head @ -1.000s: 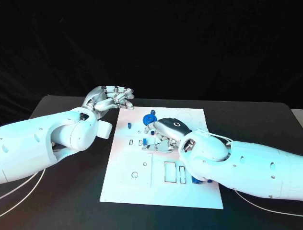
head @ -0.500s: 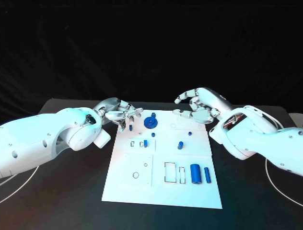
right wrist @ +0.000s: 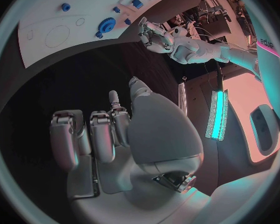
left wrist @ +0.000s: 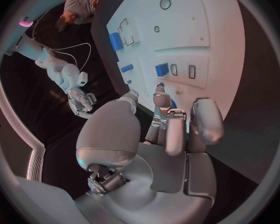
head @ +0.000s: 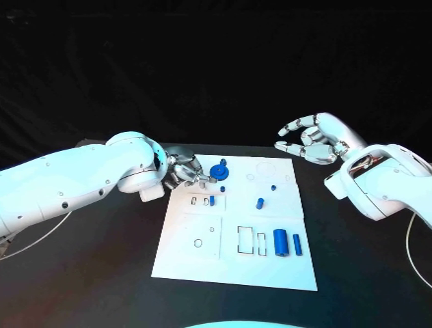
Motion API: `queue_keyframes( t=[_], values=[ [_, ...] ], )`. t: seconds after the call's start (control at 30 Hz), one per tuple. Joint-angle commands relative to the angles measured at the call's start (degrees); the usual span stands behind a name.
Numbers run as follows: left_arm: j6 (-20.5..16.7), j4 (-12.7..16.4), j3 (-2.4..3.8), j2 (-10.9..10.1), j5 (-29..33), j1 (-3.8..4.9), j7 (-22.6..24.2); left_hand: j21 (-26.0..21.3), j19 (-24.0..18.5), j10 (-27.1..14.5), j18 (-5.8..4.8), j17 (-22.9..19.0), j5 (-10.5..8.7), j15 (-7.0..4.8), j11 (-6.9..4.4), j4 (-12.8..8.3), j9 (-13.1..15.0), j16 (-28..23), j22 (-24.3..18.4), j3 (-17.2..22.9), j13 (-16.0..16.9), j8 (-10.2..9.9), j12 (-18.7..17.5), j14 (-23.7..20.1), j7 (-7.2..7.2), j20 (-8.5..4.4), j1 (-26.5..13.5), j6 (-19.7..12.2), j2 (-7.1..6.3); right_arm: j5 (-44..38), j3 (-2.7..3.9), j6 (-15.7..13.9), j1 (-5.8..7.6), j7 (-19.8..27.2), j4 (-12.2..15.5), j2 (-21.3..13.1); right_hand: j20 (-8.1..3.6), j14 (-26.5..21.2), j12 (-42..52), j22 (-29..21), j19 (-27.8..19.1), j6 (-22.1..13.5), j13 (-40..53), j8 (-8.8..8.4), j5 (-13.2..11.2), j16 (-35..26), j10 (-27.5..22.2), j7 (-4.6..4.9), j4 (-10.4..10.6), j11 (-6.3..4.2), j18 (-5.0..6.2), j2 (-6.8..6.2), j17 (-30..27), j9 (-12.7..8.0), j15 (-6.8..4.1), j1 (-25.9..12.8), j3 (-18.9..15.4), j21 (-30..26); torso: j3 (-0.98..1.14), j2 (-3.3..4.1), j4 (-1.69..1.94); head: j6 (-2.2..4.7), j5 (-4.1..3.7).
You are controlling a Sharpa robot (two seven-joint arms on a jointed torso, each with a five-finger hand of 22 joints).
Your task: Assemble the parts on the task board
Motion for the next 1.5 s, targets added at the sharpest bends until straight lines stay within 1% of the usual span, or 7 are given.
queue_keyframes(
  t=[0.03,0.17,0.37,0.5,0.77,1.17,1.5],
  values=[
    [5.6,-1.0,-0.22,1.4,-6.1,0.54,-5.3,0.8,0.6,0.6,-0.96,12.9,-0.4,-0.43,-0.29,0.0,1.1,0.5,1.0,-1.5,1.3,1.2,1.3,5.3,-0.55,-0.13,-1.4,0.0,0.15,1.4,-0.04,1.5,0.01,0.4,0.0,-0.2,-0.15,4.8,-0.3,12.7,3.8,0.4,6.1,0.4,0.4,-0.2,-0.1,-0.04,-0.1,-0.36,0.19,-0.06,9.6,-0.1,-0.44,0.5,0.4,-0.3,0.26,-0.35,0.0,-0.48,0.1],
    [6.9,-2.3,-0.56,3.4,-7.5,1.1,-6.2,1.4,0.7,1.0,-1.12,13.3,-0.39,-0.65,-0.56,0.0,2.7,0.9,2.1,-2.9,2.5,2.7,2.6,5.5,-0.88,-0.31,-1.9,-0.1,0.65,1.1,-0.1,1.7,0.01,-0.1,-0.2,-0.4,-0.16,4.8,-0.3,12.8,3.9,0.4,6.0,0.42,0.5,-0.2,-0.1,-0.05,-0.2,-0.37,0.18,-0.11,9.6,-0.1,-0.45,0.5,0.4,-0.3,0.3,-0.34,-0.11,-0.69,0.19],
    [9.8,-4.4,-1.28,6.0,-8.4,1.65,-6.9,1.9,0.9,0.2,-1.28,13.8,-0.27,-0.64,-0.53,-0.1,3.4,1.3,3.0,-3.3,1.8,3.0,2.1,5.6,-0.83,-0.33,-1.3,-0.9,1.22,0.9,-0.15,1.8,0.01,-0.6,-0.4,-0.6,-0.16,4.8,-0.3,12.8,3.9,0.4,6.0,0.42,0.5,-0.2,-0.1,-0.05,-0.2,-0.37,0.18,-0.11,9.6,-0.1,-0.45,0.5,0.4,-0.3,0.29,-0.19,-0.02,-1.0,0.2],
    [10.8,-5.8,-1.66,7.3,-8.6,1.78,-7.1,2.1,0.9,-0.1,-1.32,14.0,-0.28,-0.6,-0.48,-0.1,3.5,1.4,3.3,-3.4,1.5,3.0,1.9,5.7,-0.78,-0.31,-1.2,-1.1,1.34,0.8,-0.16,1.8,0.01,-0.8,-0.5,-0.6,-0.17,4.7,-0.4,12.7,3.8,0.4,6.0,0.45,0.6,-0.3,-0.2,-0.05,-0.1,-0.38,0.2,-0.19,9.5,-0.1,-0.46,0.5,0.4,-0.3,0.26,-0.14,0.06,-1.17,0.22],
    [12.2,-7.5,-2.14,9.3,-8.5,1.81,-7.3,2.3,1.0,-0.5,-1.39,14.2,-0.22,-0.54,-0.42,-0.1,3.8,1.6,3.7,-3.5,1.2,3.1,1.7,5.8,-0.71,-0.25,-0.7,-1.5,1.56,0.8,-0.18,1.9,0.01,-1.0,-0.7,-0.5,-0.17,4.7,-0.3,12.7,3.8,0.4,6.0,0.46,0.6,-0.3,-0.2,-0.05,-0.1,-0.37,0.21,-0.22,9.5,-0.1,-0.46,0.5,0.3,-0.4,0.22,-0.12,-0.08,-1.34,0.27],
    [13.3,-8.6,-2.4,10.7,-8.4,1.72,-7.2,2.6,1.0,-1.1,-1.43,14.4,-0.18,-0.43,-0.33,-0.2,4.5,1.7,4.1,-3.2,0.7,3.3,1.3,5.8,-0.63,-0.13,0.7,-1.9,2.0,0.7,-0.2,2.0,-0.05,-1.1,-1.0,-0.2,-0.19,4.7,-0.4,12.6,3.7,0.5,5.9,0.5,0.8,-0.3,-0.2,-0.05,0.0,-0.38,0.25,-0.22,9.4,-0.1,-0.47,0.3,0.3,-0.5,0.21,-0.06,0.04,-1.32,-0.18],
    [13.8,-9.0,-2.44,11.2,-8.3,1.63,-7.2,2.9,0.9,-1.3,-1.46,14.4,-0.14,-0.37,-0.28,-0.2,5.1,1.7,4.5,-2.2,0.6,3.4,1.3,5.8,-0.58,-0.03,2.6,-2.3,2.42,0.6,-0.23,2.2,-0.09,-1.3,-1.0,-0.2,-0.2,4.7,-0.4,12.6,3.7,0.5,5.9,0.55,0.9,-0.3,-0.2,-0.06,0.1,-0.38,0.27,-0.15,9.4,-0.1,-0.48,0.2,0.3,-0.6,0.21,0.01,-0.04,-1.46,-0.11]
  ],
)
